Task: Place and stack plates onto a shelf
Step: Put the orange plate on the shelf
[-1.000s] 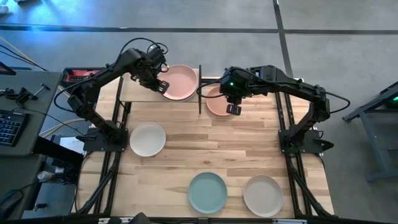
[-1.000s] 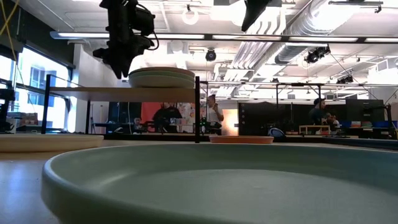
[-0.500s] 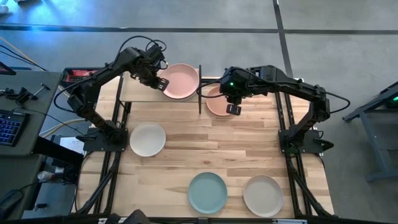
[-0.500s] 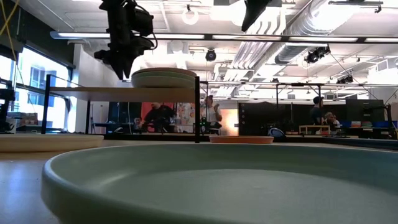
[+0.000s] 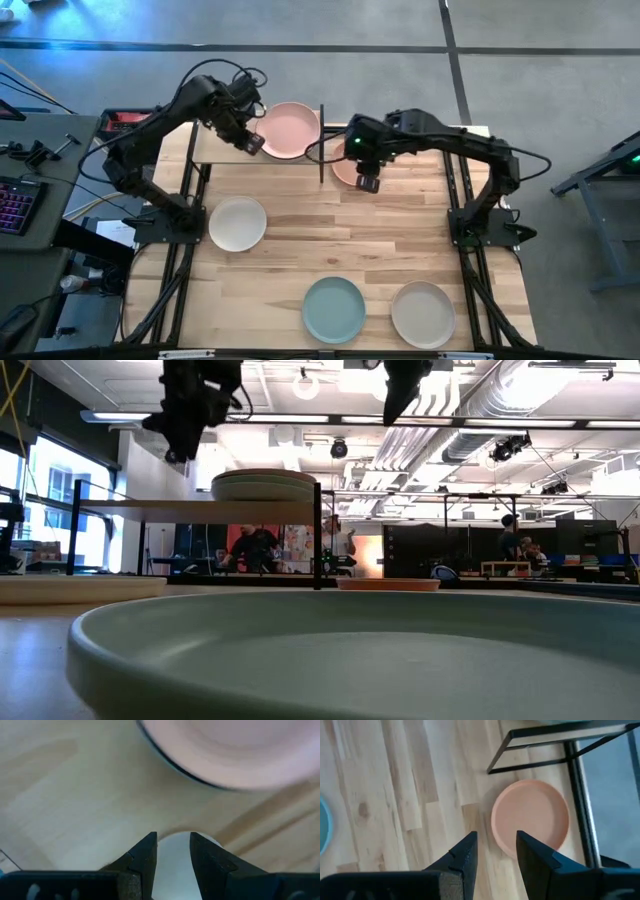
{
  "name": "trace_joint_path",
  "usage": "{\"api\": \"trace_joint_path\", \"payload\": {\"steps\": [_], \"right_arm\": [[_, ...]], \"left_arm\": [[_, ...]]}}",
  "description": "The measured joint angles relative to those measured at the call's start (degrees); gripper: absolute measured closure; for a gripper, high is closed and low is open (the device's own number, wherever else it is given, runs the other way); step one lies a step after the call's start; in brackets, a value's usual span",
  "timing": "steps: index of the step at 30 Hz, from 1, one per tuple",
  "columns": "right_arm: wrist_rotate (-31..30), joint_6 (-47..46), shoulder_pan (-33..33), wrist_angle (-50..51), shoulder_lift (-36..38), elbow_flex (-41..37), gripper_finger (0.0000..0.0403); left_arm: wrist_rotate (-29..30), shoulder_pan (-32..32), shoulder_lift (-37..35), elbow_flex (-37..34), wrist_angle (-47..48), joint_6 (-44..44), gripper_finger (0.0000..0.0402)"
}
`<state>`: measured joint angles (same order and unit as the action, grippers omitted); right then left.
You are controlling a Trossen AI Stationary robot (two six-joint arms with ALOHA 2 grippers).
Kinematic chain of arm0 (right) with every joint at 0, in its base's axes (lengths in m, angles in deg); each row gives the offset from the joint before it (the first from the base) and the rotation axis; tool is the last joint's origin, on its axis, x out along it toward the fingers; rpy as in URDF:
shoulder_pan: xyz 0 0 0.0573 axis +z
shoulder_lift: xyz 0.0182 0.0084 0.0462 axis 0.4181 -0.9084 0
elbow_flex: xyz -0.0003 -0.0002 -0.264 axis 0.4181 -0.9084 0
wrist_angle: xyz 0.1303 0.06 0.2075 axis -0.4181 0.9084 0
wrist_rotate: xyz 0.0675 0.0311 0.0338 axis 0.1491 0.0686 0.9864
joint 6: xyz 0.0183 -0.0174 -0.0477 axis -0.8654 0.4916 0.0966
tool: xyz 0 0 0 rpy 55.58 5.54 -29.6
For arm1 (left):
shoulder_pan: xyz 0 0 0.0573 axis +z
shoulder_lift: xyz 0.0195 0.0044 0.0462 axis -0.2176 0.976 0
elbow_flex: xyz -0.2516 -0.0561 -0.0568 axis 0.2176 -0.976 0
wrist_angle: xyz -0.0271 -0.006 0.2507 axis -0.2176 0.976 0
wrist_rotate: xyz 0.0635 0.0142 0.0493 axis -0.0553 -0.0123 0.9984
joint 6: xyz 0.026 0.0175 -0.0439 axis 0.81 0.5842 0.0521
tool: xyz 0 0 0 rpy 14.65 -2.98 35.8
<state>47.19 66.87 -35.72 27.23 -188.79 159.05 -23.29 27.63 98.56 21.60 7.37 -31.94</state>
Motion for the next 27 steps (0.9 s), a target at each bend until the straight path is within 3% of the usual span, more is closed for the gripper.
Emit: {"api": "trace_joint_path", "payload": {"steps": [11, 19, 27], "right_arm": [[2.50, -4.72, 0.00, 1.15, -5.69, -1.62, 0.0293], [2.77, -4.65, -0.33, -8.79, -0.79, -19.56, 0.0293], [8.00, 4.18, -3.92, -24.25, 3.25, -34.93, 0.0293]], "left_arm": [[-1.10, -10.62, -7.49, -0.10, 0.99, -2.39, 0.0296], [-0.85, -14.15, -8.11, -0.11, 0.86, -2.19, 0.0296], [-0.72, -16.91, -6.06, -0.16, -0.47, -3.13, 0.0296]]}}
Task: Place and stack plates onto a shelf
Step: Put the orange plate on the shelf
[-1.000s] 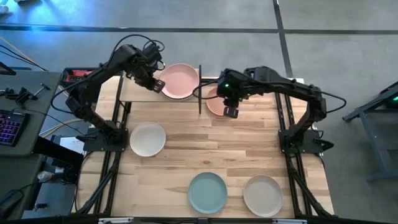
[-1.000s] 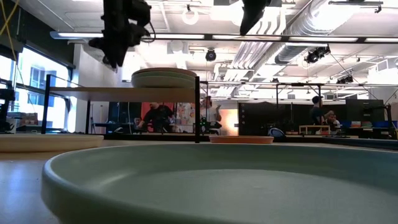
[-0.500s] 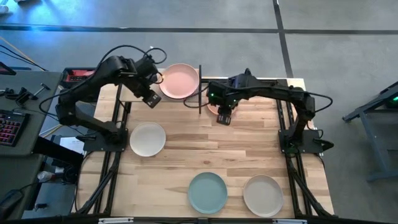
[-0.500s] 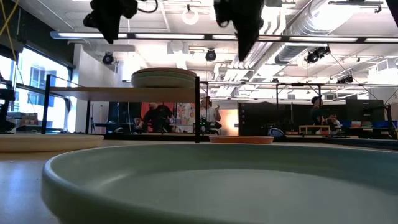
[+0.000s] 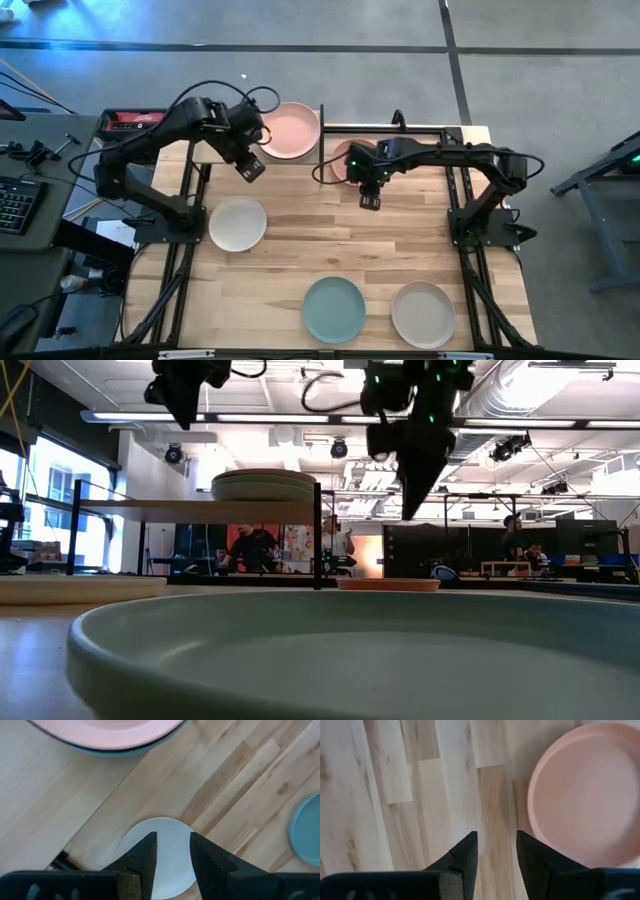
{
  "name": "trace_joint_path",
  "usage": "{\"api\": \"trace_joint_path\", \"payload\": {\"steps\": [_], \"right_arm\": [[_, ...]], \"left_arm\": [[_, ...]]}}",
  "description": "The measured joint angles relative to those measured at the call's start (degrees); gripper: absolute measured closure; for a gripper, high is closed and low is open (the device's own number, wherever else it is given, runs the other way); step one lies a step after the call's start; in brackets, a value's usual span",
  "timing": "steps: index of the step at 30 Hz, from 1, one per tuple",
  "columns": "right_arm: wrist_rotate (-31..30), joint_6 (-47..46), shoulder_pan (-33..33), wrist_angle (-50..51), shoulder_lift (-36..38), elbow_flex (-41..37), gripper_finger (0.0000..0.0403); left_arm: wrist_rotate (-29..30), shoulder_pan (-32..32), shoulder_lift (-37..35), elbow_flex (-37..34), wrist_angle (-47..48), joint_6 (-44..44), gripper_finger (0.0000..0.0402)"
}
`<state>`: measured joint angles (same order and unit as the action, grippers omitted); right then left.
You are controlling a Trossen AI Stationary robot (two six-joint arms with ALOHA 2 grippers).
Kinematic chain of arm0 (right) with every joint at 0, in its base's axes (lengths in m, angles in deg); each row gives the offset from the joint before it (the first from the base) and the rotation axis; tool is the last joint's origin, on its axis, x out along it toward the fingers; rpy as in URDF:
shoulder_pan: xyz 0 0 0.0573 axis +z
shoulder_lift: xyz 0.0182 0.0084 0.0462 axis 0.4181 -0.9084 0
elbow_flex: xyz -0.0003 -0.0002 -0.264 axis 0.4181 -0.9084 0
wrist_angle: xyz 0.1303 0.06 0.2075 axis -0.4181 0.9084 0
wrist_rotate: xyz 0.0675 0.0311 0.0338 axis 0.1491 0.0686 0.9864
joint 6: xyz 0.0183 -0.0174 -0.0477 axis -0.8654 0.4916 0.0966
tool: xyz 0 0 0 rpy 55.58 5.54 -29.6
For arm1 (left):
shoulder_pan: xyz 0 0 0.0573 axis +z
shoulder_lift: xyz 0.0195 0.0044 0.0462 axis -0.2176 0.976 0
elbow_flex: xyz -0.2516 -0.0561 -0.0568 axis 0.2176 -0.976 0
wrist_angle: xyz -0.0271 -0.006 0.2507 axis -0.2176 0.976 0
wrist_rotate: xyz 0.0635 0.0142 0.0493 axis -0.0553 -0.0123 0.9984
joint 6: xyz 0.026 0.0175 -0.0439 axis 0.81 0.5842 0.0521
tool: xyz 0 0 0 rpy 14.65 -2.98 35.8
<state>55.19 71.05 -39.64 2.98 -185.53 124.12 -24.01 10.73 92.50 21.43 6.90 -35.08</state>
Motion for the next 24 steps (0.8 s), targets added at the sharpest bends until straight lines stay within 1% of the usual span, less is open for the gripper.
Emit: {"api": "trace_joint_path", "payload": {"steps": [2, 6, 10, 17, 20, 24], "right_arm": [[0.94, 2.59, -1.17, -3.25, 0.04, -2.98, 0.0293], [0.92, 8.72, -3.05, -9.39, 0.04, -8.48, 0.0293], [0.91, 13.61, -4.84, -13.30, 0.04, -11.97, 0.0293], [1.35, 20.65, -7.72, -20.46, 0.04, -16.83, 0.0293], [1.08, 22.50, -8.86, -23.46, 0.04, -18.45, 0.0293], [2.56, 24.52, -10.42, -26.95, 0.04, -21.10, 0.0293]], "left_arm": [[0.03, -0.82, 0.57, 0.00, -0.76, -0.88, 0.0296], [0.01, -2.65, 1.21, -0.52, -2.82, -4.19, 0.0296], [-0.23, -4.56, 1.32, -4.22, -8.49, -8.04, 0.0296], [-0.46, -6.76, 1.32, -11.82, -14.76, -14.65, 0.0296], [-0.46, -7.41, 1.32, -14.23, -16.95, -16.97, 0.0296], [-0.51, -8.07, 1.29, -16.28, -19.38, -19.27, 0.0296]]}}
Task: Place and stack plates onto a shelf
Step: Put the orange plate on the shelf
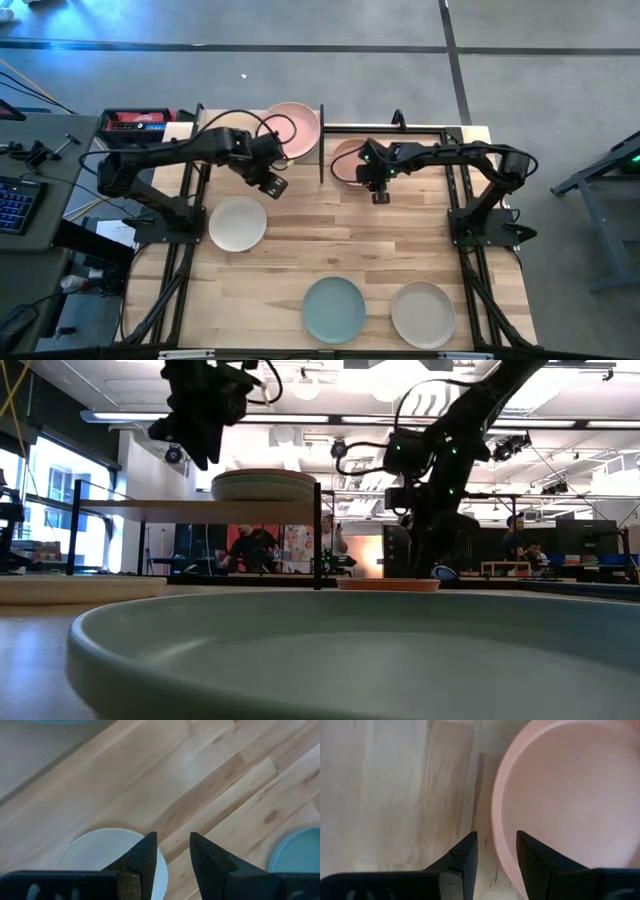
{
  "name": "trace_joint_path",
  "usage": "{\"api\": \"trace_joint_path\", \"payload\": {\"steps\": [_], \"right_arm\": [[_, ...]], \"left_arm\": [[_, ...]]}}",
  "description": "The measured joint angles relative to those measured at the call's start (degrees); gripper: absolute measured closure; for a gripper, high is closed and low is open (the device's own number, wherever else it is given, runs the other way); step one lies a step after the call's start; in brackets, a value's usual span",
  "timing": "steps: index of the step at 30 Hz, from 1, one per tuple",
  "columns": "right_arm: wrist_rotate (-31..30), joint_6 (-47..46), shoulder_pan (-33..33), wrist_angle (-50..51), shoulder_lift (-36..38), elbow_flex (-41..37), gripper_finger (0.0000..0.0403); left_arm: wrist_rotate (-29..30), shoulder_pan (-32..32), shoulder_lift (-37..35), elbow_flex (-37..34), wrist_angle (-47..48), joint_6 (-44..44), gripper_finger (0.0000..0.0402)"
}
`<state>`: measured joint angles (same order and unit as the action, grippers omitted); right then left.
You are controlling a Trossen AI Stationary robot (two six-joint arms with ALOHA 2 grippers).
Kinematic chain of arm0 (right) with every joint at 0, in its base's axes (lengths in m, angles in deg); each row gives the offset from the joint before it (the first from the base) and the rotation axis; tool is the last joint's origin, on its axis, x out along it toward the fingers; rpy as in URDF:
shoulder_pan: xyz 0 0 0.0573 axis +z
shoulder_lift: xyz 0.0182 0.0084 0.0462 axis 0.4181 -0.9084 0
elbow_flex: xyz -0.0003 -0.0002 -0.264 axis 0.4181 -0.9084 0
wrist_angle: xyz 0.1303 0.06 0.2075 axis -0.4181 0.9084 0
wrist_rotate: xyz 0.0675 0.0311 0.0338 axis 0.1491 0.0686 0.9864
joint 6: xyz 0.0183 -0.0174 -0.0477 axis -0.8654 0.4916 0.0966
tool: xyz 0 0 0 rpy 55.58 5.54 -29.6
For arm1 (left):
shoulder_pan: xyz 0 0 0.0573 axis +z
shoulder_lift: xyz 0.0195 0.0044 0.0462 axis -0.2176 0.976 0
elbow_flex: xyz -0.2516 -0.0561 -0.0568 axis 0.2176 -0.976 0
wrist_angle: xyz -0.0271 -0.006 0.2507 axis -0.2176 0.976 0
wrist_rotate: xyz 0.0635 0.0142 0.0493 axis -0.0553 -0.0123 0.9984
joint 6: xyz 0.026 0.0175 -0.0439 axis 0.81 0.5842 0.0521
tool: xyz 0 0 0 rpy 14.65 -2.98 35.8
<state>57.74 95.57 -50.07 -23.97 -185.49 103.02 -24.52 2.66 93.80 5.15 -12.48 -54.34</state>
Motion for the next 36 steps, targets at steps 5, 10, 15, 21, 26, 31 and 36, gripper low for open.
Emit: {"api": "trace_joint_path", "payload": {"steps": [5, 10, 15, 21, 26, 31, 36], "right_arm": [[0.84, 0.82, -1.51, -3.32, 0.00, -2.55, 0.0293], [0.80, 3.22, -2.43, -6.04, -0.92, -3.88, 0.0293], [0.22, 3.33, -2.42, -6.88, -2.90, -3.88, 0.0293], [0.12, 3.24, -2.38, -6.42, -3.30, -3.71, 0.0320], [0.76, 3.28, -2.33, -5.09, -3.34, -3.23, 0.0390], [0.97, 2.49, -2.24, -3.94, -3.32, -3.14, 0.0395], [0.79, 0.99, -1.97, -0.49, -1.48, -3.29, 0.0401]], "left_arm": [[-0.02, 0.11, 0.02, -1.54, -2.81, -1.01, 0.0296], [0.00, 0.22, 0.00, -1.52, -7.60, -0.96, 0.0296], [0.00, 0.22, 0.00, -1.52, -10.45, -0.89, 0.0296], [0.00, 0.31, 0.00, -1.52, -11.41, -0.77, 0.0296], [0.02, 0.91, 0.00, -1.52, -11.43, -0.83, 0.0296], [0.04, 1.27, 0.00, -1.52, -11.43, -1.18, 0.0296], [0.02, 1.27, 0.00, -1.52, -11.43, -5.06, 0.0296]]}}
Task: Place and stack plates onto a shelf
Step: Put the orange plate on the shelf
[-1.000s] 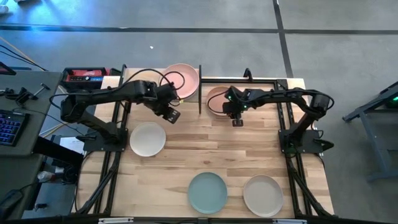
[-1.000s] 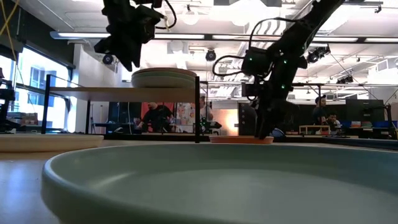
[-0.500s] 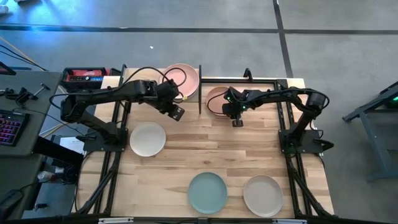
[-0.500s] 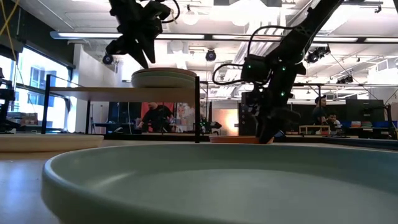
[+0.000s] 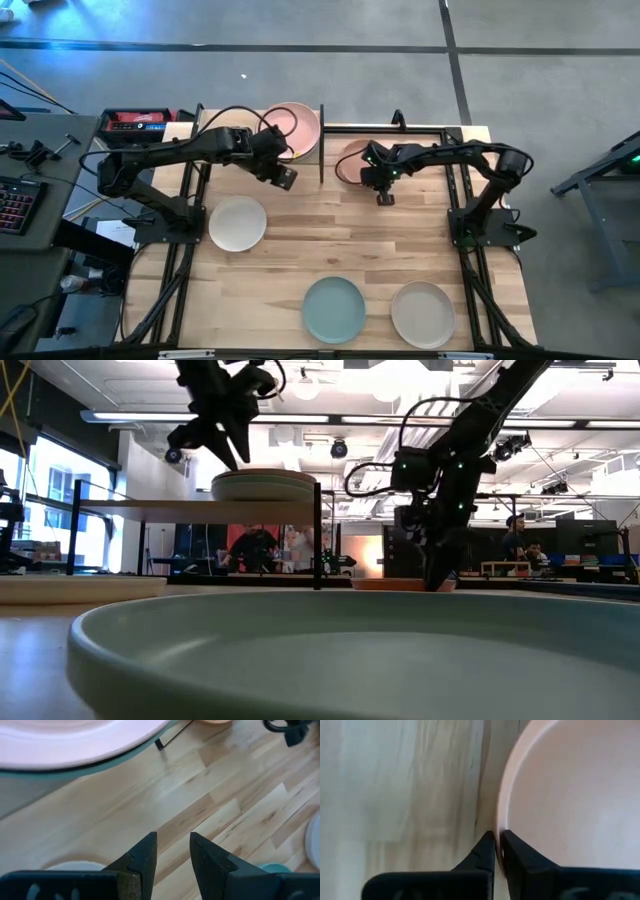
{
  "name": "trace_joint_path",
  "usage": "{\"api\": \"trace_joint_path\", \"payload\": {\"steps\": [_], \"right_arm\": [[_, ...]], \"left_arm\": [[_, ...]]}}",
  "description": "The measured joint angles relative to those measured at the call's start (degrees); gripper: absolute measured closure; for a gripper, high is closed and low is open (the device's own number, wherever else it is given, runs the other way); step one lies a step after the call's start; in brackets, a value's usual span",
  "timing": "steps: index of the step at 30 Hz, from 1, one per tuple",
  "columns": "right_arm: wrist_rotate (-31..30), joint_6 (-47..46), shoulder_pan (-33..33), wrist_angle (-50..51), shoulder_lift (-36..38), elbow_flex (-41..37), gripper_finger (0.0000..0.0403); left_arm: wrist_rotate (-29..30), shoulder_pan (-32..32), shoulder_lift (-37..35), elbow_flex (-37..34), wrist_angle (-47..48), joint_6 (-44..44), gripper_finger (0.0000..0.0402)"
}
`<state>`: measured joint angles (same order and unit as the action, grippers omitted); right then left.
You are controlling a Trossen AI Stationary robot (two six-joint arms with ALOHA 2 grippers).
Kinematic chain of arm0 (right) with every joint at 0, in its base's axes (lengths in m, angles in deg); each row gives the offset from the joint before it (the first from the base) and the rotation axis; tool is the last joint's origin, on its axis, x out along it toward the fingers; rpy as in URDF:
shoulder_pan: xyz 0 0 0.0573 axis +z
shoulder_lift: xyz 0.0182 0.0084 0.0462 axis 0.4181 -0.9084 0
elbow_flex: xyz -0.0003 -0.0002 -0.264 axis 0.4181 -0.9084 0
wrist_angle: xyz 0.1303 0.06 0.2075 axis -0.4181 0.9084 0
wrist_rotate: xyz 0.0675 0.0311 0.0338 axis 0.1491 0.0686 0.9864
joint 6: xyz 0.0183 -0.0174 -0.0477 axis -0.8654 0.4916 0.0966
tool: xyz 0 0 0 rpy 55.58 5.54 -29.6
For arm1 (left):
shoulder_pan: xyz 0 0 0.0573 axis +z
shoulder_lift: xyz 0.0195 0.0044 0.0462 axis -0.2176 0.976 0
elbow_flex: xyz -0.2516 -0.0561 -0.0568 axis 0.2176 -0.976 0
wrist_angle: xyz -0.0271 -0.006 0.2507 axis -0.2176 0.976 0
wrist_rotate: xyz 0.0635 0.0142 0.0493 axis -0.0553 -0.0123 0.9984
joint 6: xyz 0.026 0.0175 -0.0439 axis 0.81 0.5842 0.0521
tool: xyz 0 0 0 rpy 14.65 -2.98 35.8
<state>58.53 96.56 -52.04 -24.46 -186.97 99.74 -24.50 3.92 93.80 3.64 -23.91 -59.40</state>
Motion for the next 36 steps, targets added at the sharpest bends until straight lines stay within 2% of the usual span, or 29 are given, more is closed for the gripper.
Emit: {"api": "trace_joint_path", "payload": {"steps": [7, 14, 19, 29, 36], "right_arm": [[-0.46, -3.89, 2.69, 7.59, 4.60, 3.28, 0.0403], [-2.85, -9.59, 7.73, 12.43, 7.96, 5.74, 0.0402], [-3.50, -14.62, 13.48, 17.06, 8.92, 8.62, 0.0402], [-6.00, -23.95, 27.91, 27.31, 9.04, 18.08, 0.0403], [-7.52, -24.50, 36.82, 28.59, 8.68, 25.10, 0.0403]], "left_arm": [[-1.00, 0.00, 0.00, 0.00, 0.02, -6.76, 0.0296], [-4.06, -0.02, 0.00, 0.00, 0.02, -7.53, 0.0296], [-4.67, -0.04, 0.00, 0.00, 0.03, -8.99, 0.0296], [-10.15, -0.11, 0.00, 0.02, 0.07, -8.71, 0.0296], [-11.67, -0.20, 0.00, 0.02, 0.07, -9.82, 0.0296]]}}
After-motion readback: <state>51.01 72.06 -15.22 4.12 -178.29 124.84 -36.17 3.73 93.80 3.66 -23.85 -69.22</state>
